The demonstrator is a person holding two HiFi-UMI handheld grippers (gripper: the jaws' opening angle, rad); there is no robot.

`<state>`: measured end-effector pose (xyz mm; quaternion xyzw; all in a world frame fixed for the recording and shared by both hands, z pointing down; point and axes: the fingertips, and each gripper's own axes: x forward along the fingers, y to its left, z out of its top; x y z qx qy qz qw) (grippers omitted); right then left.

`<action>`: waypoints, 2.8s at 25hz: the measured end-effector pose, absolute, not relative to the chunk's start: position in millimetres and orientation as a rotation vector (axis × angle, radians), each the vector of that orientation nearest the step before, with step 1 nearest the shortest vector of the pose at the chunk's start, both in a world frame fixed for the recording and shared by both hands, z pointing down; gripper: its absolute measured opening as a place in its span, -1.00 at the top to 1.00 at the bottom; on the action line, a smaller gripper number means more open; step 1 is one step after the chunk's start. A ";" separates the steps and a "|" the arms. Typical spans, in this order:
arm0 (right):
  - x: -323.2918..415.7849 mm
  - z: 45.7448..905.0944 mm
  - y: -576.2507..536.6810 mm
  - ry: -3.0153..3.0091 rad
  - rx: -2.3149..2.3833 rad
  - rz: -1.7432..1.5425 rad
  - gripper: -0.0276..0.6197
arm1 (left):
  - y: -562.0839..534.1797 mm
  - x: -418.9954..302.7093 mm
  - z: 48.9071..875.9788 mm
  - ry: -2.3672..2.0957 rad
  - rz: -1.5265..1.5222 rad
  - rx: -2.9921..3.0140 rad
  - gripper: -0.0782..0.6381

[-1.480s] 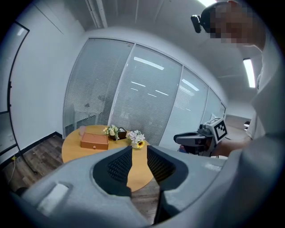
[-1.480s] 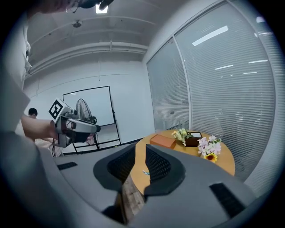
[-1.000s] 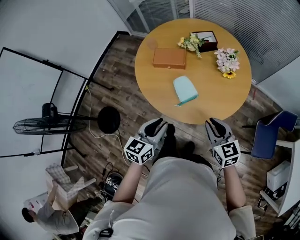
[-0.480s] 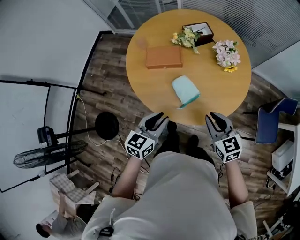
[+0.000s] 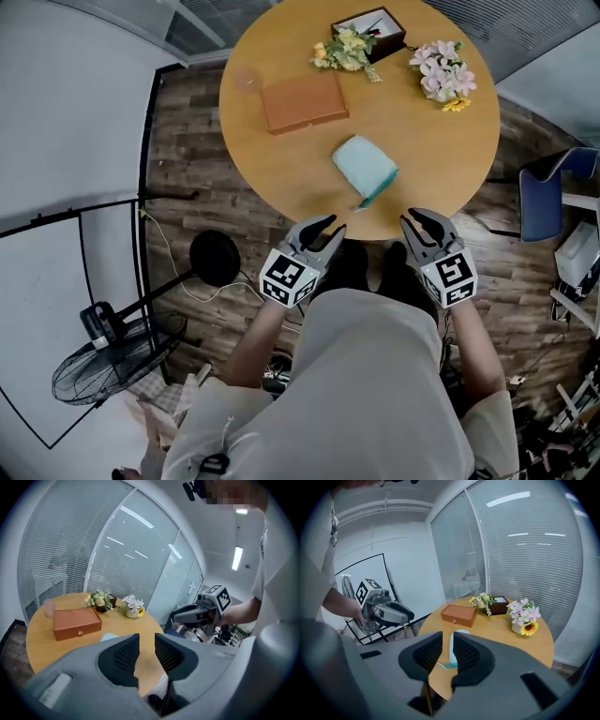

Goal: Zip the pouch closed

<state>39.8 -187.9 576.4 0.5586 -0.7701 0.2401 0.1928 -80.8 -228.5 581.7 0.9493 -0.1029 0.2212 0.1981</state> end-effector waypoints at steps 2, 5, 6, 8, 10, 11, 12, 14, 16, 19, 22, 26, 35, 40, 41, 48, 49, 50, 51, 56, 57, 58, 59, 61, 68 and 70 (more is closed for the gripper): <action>35.2 593.0 -189.7 -2.137 1.567 0.709 0.69 | -230.1 -76.8 597.4 -0.229 0.643 2.651 0.49; 28.9 619.6 -192.0 -2.110 1.548 0.755 0.69 | -231.6 -69.7 623.8 -0.152 0.695 2.646 0.49; 27.4 628.7 -193.0 -2.103 1.538 0.769 0.69 | -232.3 -67.1 633.0 -0.131 0.715 2.646 0.49; 24.2 647.1 -193.7 -2.089 1.513 0.796 0.69 | -232.7 -62.6 651.1 -0.098 0.754 2.643 0.49; 20.1 665.9 -192.3 -2.079 1.480 0.821 0.69 | -230.7 -60.2 670.3 -0.075 0.795 2.636 0.49; 18.1 675.4 -191.7 -2.075 1.463 0.829 0.69 | -229.3 -59.7 680.6 -0.064 0.821 2.632 0.49; 16.4 684.7 -191.9 -2.072 1.446 0.833 0.69 | -228.2 -58.6 690.4 -0.051 0.846 2.631 0.49; 13.4 703.6 -193.3 -2.064 1.410 0.843 0.69 | -227.3 -55.0 708.5 -0.022 0.894 2.636 0.49; 10.3 722.5 -195.0 -2.059 1.363 0.861 0.69 | -226.3 -52.2 728.4 0.004 0.950 2.638 0.49; 6.0 749.2 -196.5 -2.058 1.289 0.873 0.69 | -221.1 -51.1 757.6 0.027 1.034 2.617 0.49; 2.0 772.1 -197.4 -2.053 1.238 0.884 0.69 | -215.4 -49.9 782.7 0.053 1.111 2.604 0.49; -6.1 795.6 -197.9 -2.048 1.171 0.873 0.69 | -206.3 -48.1 811.3 0.116 1.251 2.675 0.49; -18.1 839.3 -202.3 -2.043 1.026 0.849 0.69 | -205.0 -46.3 853.0 0.147 1.428 2.709 0.54; -21.0 849.8 -204.6 -2.056 0.973 0.799 0.67 | -207.8 -44.0 854.9 0.137 1.368 2.683 0.70; -21.8 850.8 -205.5 -2.060 0.967 0.796 0.66 | -207.8 -44.0 854.6 0.141 1.352 2.673 0.70; -30.3 858.2 -206.4 -2.083 0.904 0.783 0.66 | -210.9 -43.1 850.3 0.128 1.257 2.609 0.70; -32.0 858.5 -206.3 -2.088 0.898 0.779 0.67 | -211.9 -42.7 849.3 0.119 1.241 2.595 0.70; -33.2 858.3 -206.6 -2.095 0.899 0.772 0.68 | -212.6 -42.2 848.7 0.111 1.229 2.584 0.70; -34.0 857.4 -207.5 -2.102 0.905 0.767 0.77 | -213.0 -41.9 848.6 0.106 1.224 2.576 0.70; -34.9 852.5 -208.5 -2.129 0.934 0.802 0.91 | -212.9 -44.0 847.4 0.089 1.208 2.544 0.70; -34.2 851.9 -208.1 -2.135 0.933 0.810 0.91 | -212.6 -43.6 846.8 0.085 1.200 2.532 0.70; -33.1 851.3 -207.6 -2.140 0.931 0.815 0.91 | -212.3 -42.9 846.2 0.081 1.193 2.521 0.70; -31.7 850.9 -207.3 -2.142 0.927 0.818 0.91 | -212.0 -42.0 845.5 0.076 1.188 2.512 0.70; -29.4 849.8 -207.3 -2.141 0.915 0.812 0.91 | -211.5 -40.8 843.7 0.069 1.181 2.497 0.71; -9.9 852.6 -209.2 -2.106 0.893 0.823 0.91 | -211.4 -40.1 837.6 0.042 1.197 2.473 0.71; 0.2 852.3 -210.4 -2.101 0.901 0.839 0.91 | -213.9 -41.0 834.7 0.021 1.196 2.468 0.71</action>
